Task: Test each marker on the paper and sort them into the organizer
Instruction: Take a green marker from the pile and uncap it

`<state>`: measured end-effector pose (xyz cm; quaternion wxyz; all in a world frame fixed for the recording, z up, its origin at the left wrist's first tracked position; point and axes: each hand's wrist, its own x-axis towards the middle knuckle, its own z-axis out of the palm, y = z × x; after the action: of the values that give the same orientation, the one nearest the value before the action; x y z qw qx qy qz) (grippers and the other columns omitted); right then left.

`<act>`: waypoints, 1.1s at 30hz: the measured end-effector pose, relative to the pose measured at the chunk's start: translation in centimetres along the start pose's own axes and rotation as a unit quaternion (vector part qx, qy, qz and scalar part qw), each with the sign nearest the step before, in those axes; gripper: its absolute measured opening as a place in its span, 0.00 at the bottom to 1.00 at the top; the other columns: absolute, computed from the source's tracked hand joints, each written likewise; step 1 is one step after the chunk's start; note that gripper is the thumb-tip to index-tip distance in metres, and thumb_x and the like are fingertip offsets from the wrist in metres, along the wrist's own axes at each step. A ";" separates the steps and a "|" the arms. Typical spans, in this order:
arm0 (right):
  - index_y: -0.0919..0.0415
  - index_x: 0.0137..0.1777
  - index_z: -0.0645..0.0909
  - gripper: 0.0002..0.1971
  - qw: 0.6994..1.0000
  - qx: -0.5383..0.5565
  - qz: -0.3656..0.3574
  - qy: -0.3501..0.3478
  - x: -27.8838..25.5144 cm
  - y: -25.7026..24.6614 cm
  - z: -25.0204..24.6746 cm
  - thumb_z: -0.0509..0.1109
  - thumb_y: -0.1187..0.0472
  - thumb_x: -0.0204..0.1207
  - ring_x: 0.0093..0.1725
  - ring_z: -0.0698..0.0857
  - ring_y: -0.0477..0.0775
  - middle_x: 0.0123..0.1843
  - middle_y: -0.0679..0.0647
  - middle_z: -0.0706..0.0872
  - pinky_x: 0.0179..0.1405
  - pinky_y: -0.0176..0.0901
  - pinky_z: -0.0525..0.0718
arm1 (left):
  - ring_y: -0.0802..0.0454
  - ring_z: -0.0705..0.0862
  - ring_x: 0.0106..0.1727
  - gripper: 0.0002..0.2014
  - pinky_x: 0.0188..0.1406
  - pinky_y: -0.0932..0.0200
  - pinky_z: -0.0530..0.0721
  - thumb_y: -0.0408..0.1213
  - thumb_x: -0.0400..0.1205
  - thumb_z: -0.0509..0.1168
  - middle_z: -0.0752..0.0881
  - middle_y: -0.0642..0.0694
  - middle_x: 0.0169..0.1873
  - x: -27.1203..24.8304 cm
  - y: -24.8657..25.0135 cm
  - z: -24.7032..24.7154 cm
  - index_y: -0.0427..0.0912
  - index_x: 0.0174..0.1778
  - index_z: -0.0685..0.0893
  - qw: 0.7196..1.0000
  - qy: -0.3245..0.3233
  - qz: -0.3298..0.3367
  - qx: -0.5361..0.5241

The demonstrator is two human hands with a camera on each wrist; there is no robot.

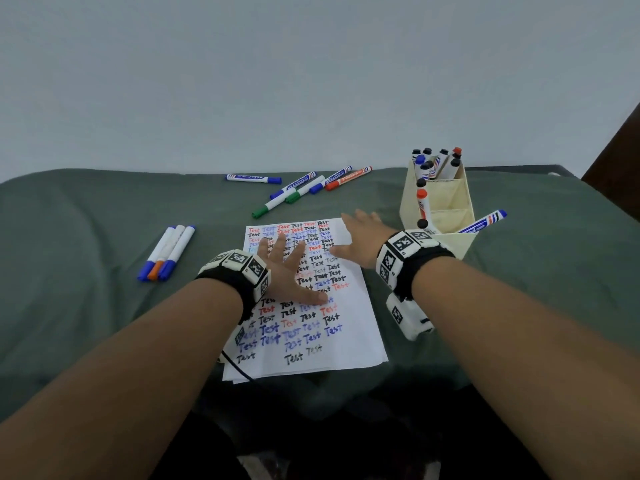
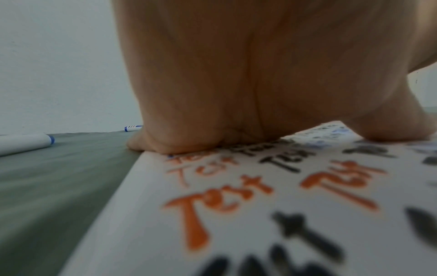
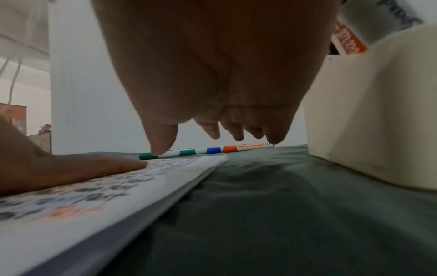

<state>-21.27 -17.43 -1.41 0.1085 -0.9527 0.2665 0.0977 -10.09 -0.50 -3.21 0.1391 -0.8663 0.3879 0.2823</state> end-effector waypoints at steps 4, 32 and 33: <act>0.57 0.91 0.47 0.46 0.999 -0.020 0.014 -0.021 1.9 0.2 -0.3 0.58 0.31 0.83 0.89 0.46 0.72 0.92 0.61 0.48 0.85 0.65 0.53 | 0.36 0.26 0.84 0.71 0.80 0.25 0.40 0.92 0.50 0.53 0.21 0.50 0.83 0.1 -0.1 -0.2 0.66 0.80 0.23 1.000 -0.012 0.000 0.003; 0.41 0.90 0.38 0.49 0.996 -0.005 0.045 -0.073 3.1 1.2 2.2 0.53 0.21 0.77 0.89 0.36 0.67 0.91 0.55 0.34 0.86 0.69 0.41 | 0.42 0.80 0.66 0.29 0.59 0.51 0.77 0.62 0.83 0.64 0.80 0.42 0.68 8.4 -0.9 -13.0 0.47 0.75 0.79 0.971 0.234 0.045 0.024; 0.42 0.90 0.37 0.49 0.996 -0.004 0.045 -0.077 3.1 1.2 2.1 0.53 0.21 0.77 0.89 0.35 0.67 0.91 0.55 0.33 0.86 0.69 0.40 | 0.41 0.79 0.68 0.30 0.62 0.51 0.77 0.62 0.83 0.64 0.78 0.41 0.70 9.3 -0.6 -13.6 0.48 0.77 0.77 0.969 0.240 0.051 0.027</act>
<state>-19.58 -19.37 -4.36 0.1206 -0.9299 0.2992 0.1768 0.58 -11.93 2.16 0.0509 -0.8839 0.4608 0.0616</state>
